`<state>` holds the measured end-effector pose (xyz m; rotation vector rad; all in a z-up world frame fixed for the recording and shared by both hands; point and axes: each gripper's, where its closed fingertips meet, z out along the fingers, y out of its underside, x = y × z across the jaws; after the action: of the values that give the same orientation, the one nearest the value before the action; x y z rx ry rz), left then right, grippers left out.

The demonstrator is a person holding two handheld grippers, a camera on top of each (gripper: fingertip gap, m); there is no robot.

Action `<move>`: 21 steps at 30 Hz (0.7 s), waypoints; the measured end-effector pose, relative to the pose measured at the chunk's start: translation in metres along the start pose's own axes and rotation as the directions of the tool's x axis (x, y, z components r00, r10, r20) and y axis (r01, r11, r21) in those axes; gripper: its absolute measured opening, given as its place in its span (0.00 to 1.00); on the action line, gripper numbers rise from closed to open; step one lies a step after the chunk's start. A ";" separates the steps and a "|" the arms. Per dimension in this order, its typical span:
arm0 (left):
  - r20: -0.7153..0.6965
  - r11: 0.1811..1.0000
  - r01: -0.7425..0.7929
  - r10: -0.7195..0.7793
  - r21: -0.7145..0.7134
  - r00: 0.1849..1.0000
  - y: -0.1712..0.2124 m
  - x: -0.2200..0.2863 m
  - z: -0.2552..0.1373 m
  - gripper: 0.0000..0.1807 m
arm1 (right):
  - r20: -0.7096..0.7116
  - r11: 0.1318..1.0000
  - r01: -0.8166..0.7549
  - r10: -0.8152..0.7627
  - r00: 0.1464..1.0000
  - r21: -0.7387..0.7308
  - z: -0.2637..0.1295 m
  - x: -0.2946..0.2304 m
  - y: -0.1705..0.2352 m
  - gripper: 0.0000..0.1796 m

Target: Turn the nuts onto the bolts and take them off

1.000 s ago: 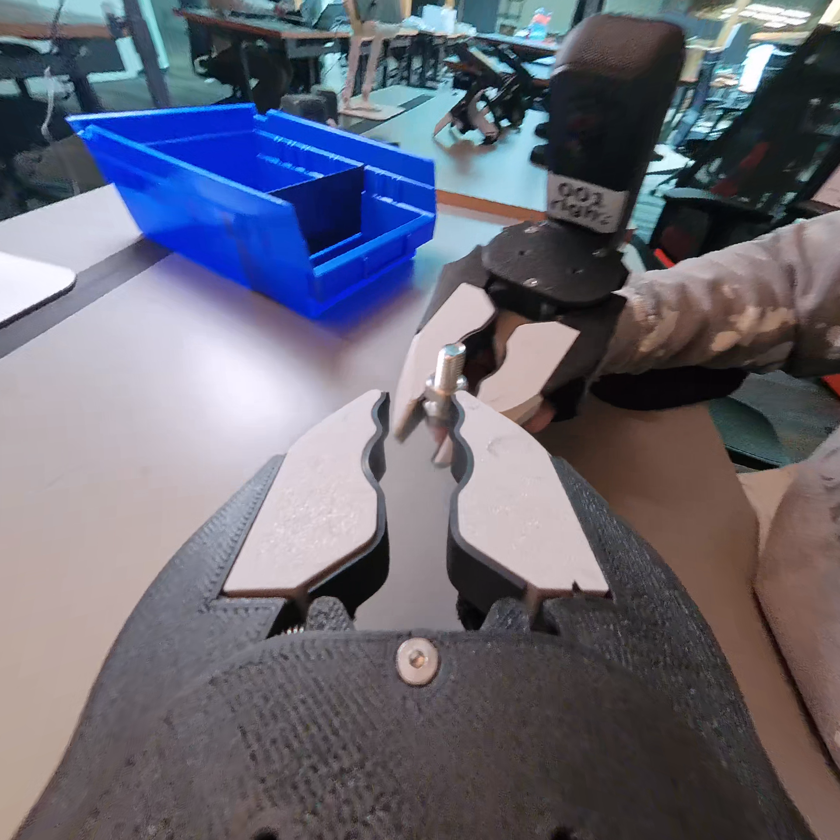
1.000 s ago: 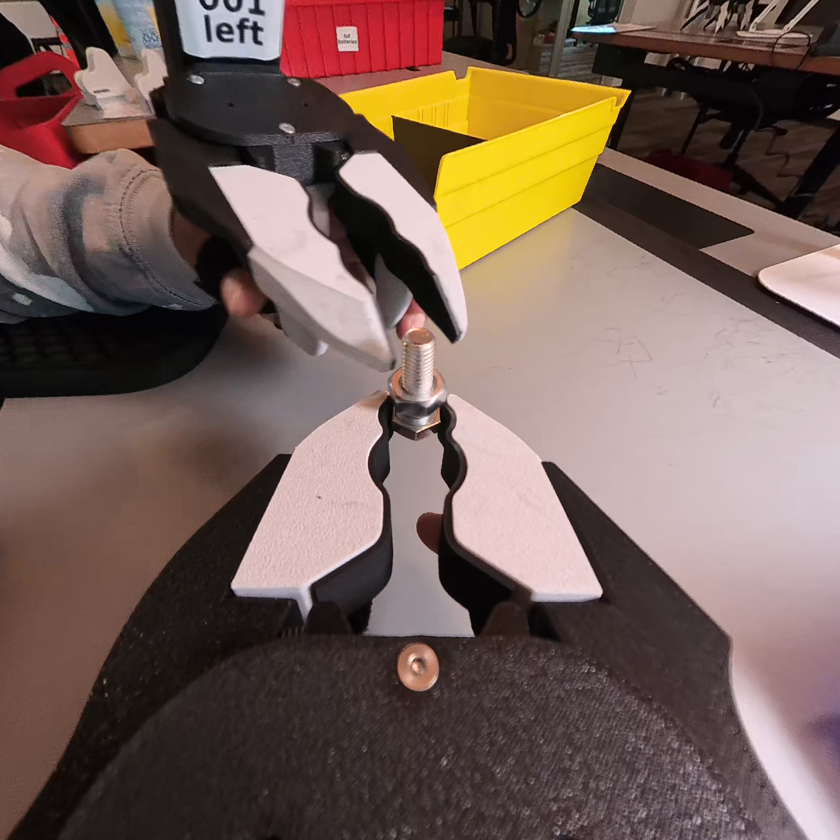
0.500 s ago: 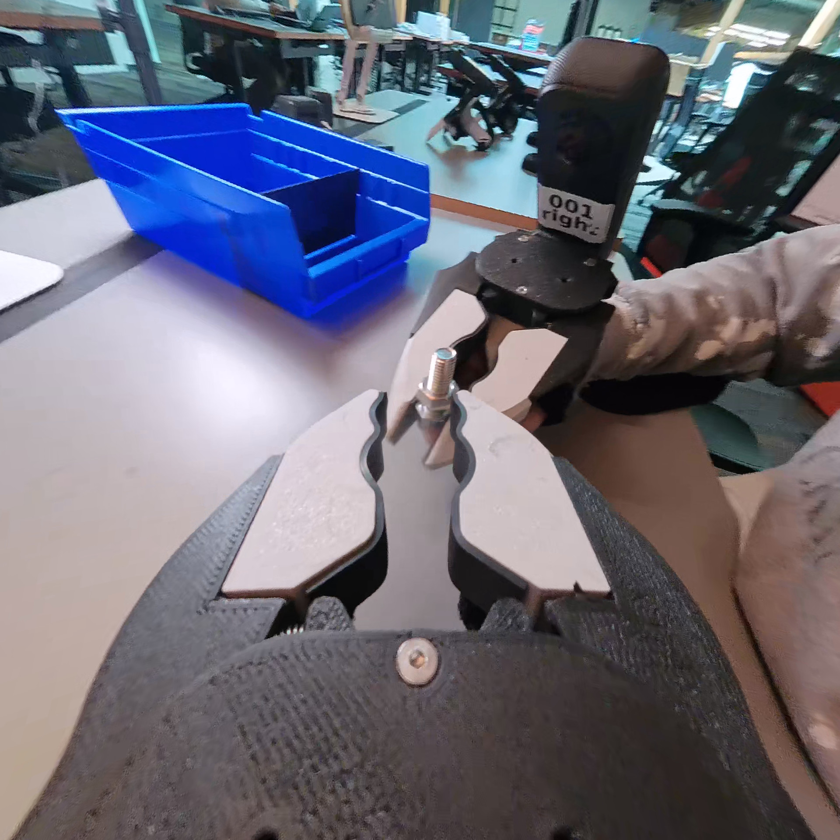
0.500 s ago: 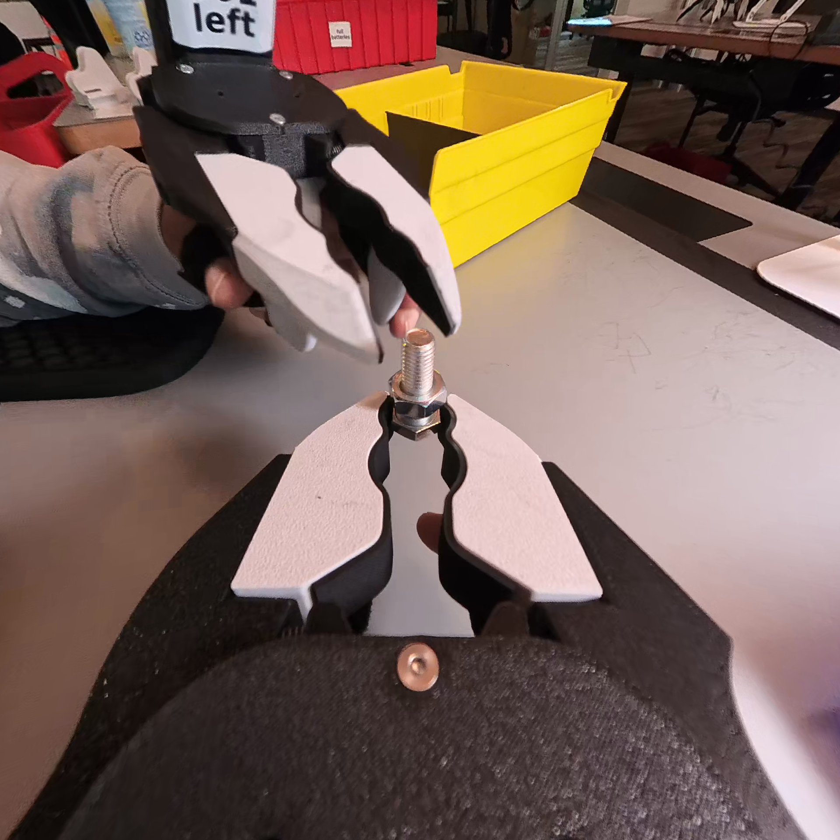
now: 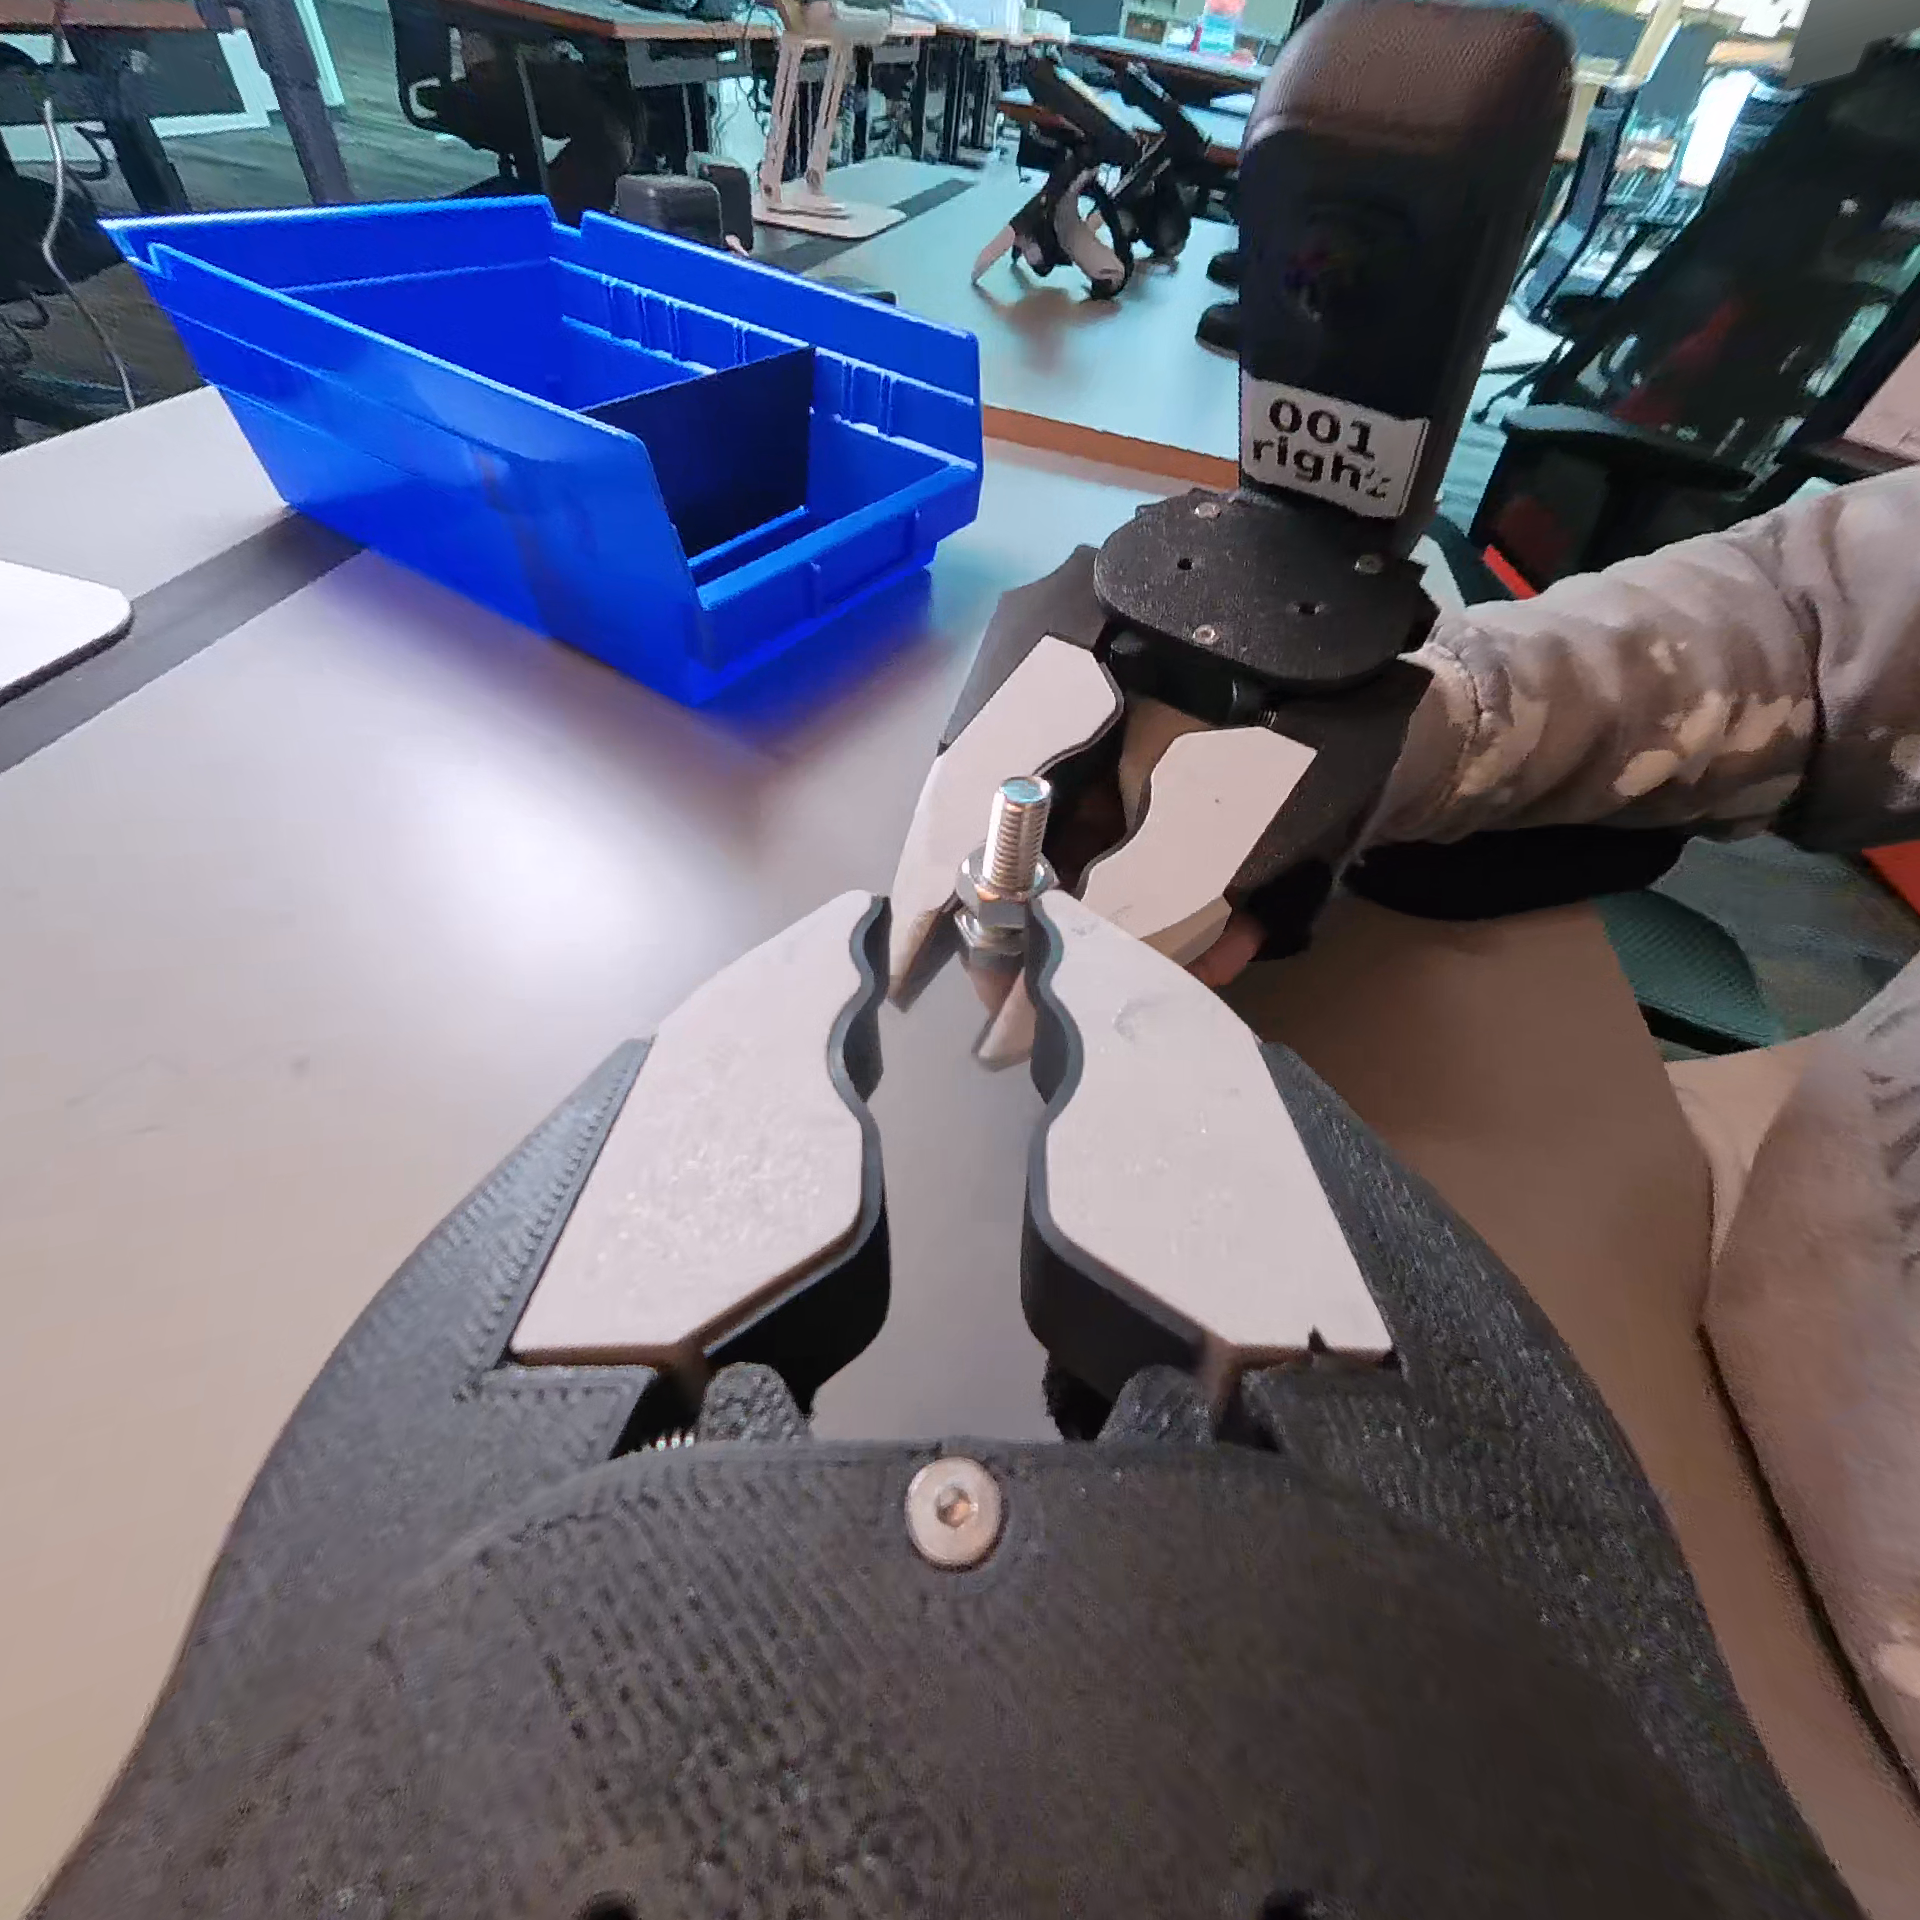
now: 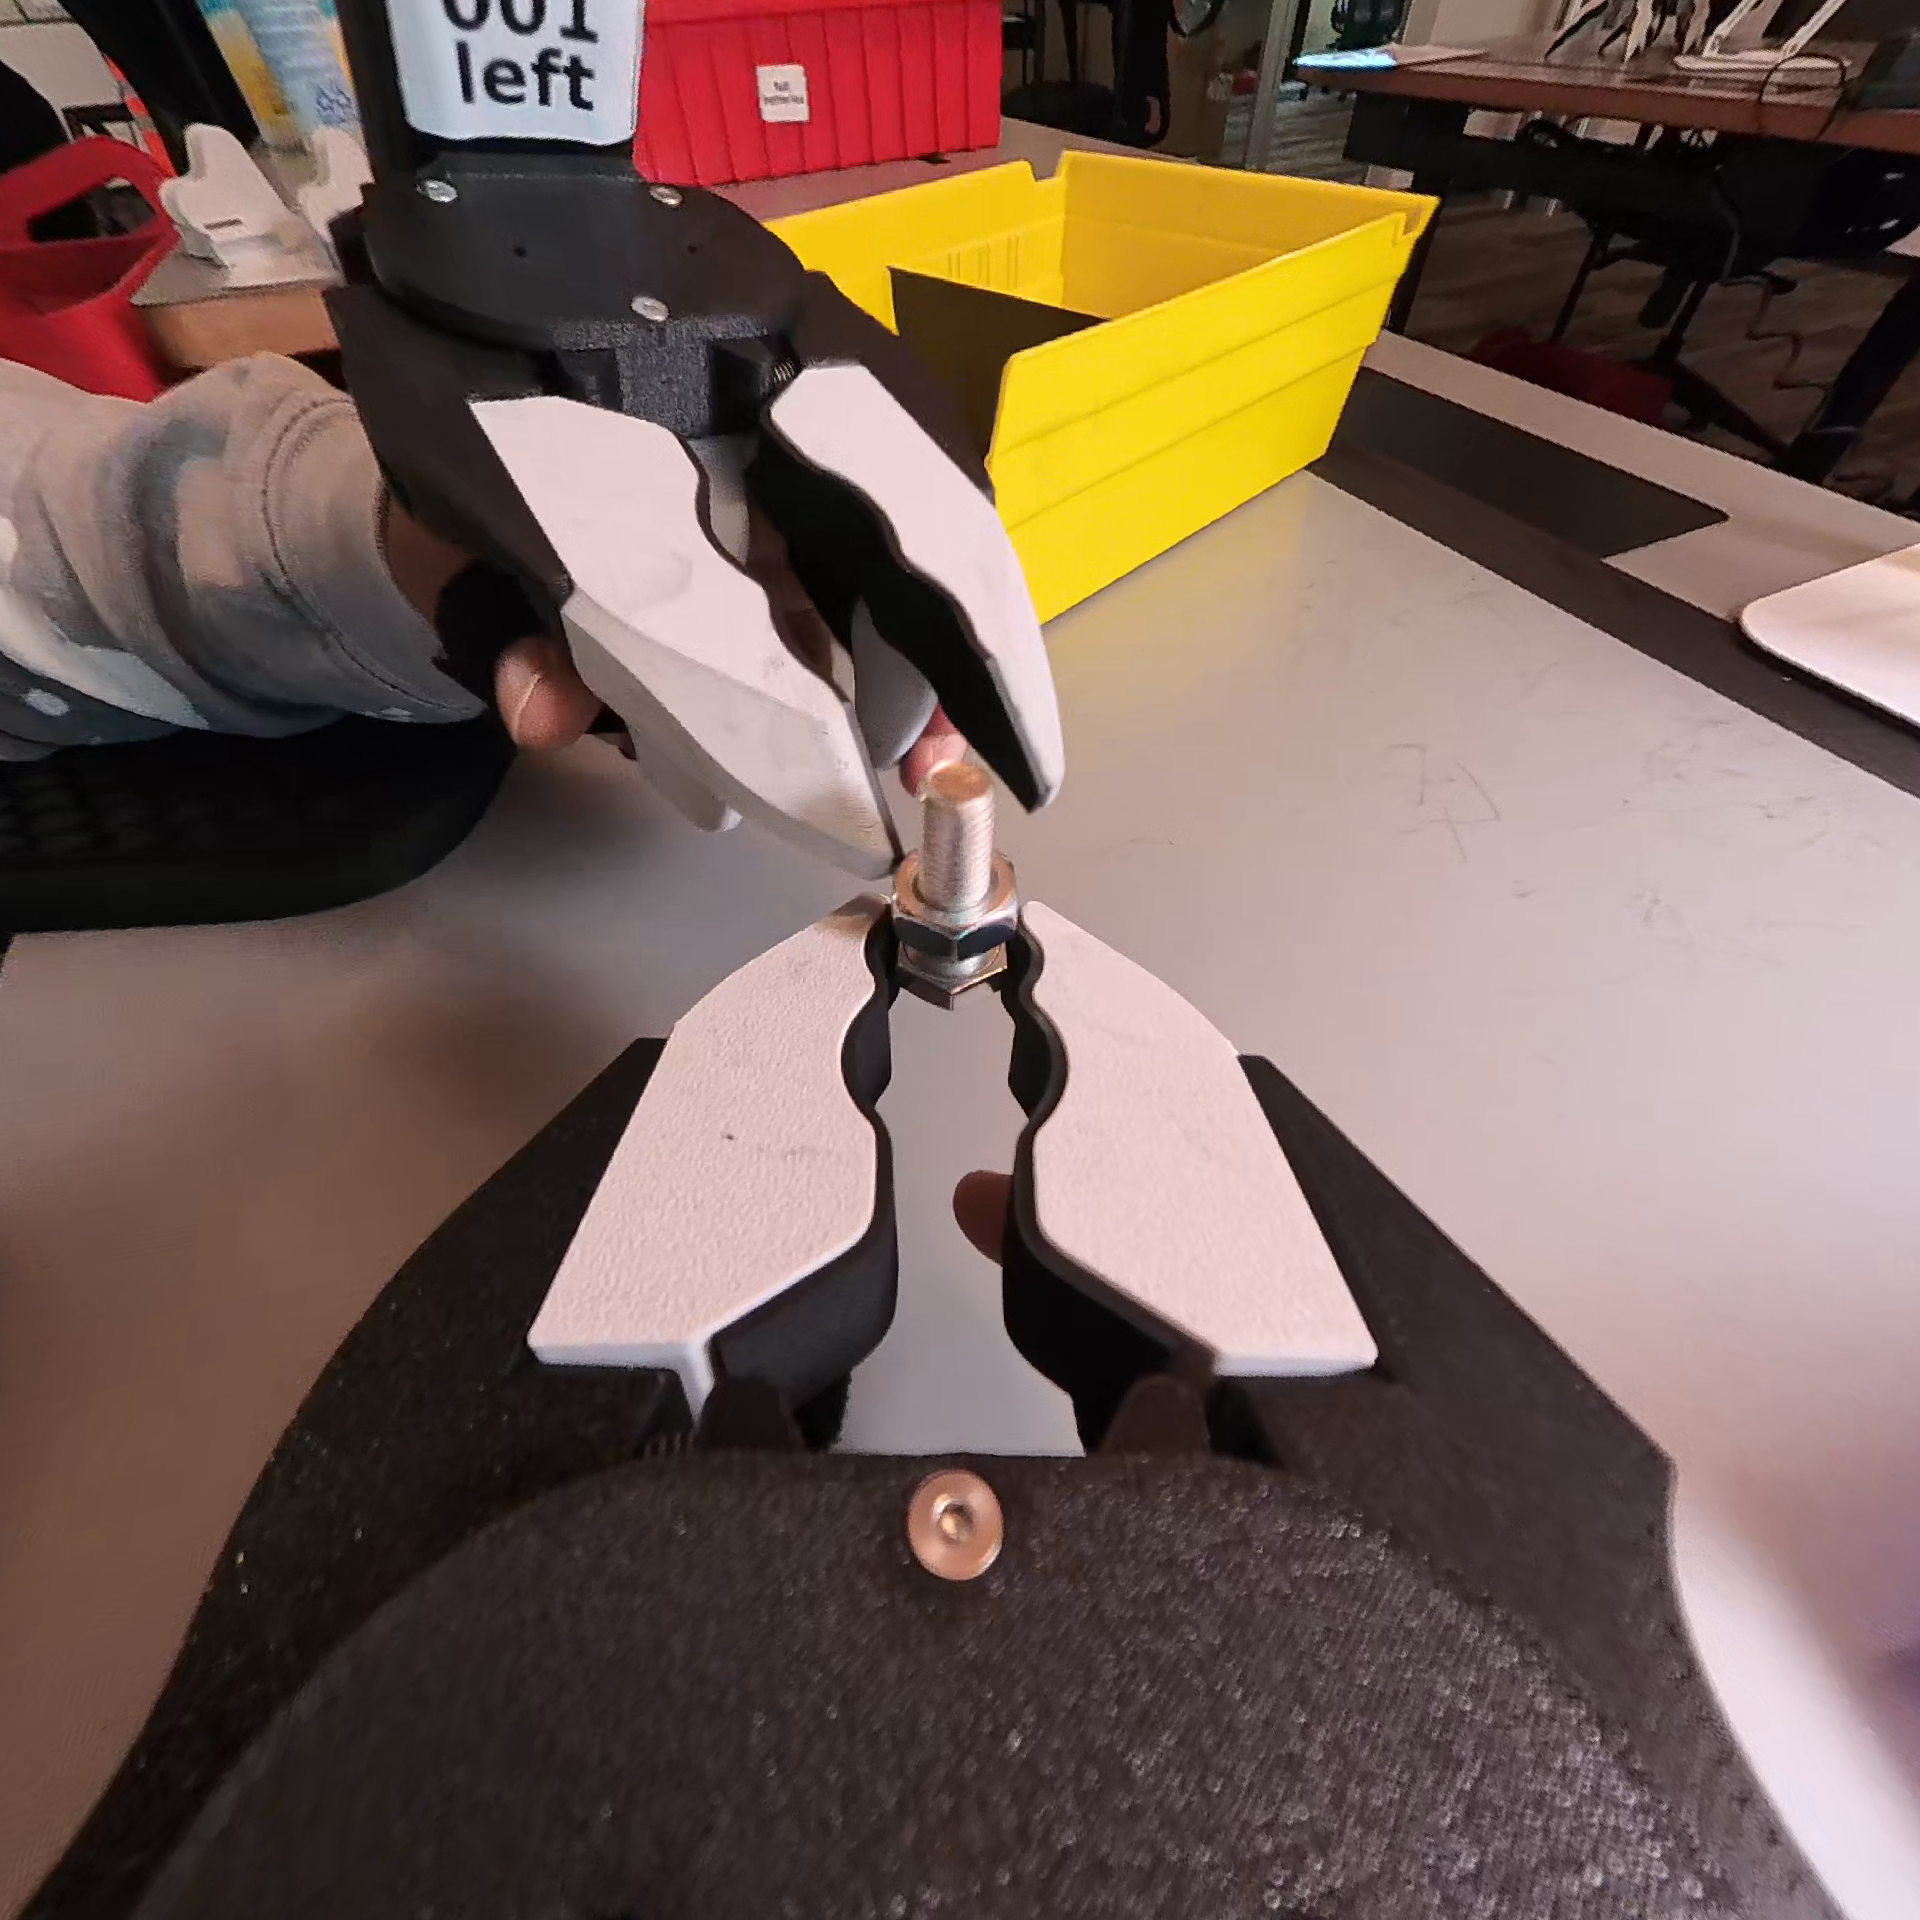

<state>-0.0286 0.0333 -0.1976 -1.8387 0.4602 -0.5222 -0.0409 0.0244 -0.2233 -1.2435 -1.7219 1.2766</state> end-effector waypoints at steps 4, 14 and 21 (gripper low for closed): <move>0.164 0.999 0.029 -0.023 -0.031 0.986 0.006 -0.033 -0.010 0.02 | 0.011 1.000 0.007 -0.007 1.000 0.014 -0.001 -0.003 -0.003 0.10; 0.199 0.993 0.059 -0.078 0.101 0.977 -0.014 -0.037 -0.032 0.00 | -0.198 1.000 0.000 0.001 0.980 0.004 -0.039 0.060 -0.029 0.10; 0.211 0.981 0.081 -0.118 0.177 0.970 -0.010 -0.029 -0.049 0.00 | -0.485 0.978 -0.082 -0.022 0.874 -0.192 -0.115 0.191 -0.070 0.10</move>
<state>-0.0797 0.0144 -0.1775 -1.7388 0.1684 -0.4047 -0.0242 0.2370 -0.1270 -1.5595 -1.4880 0.7196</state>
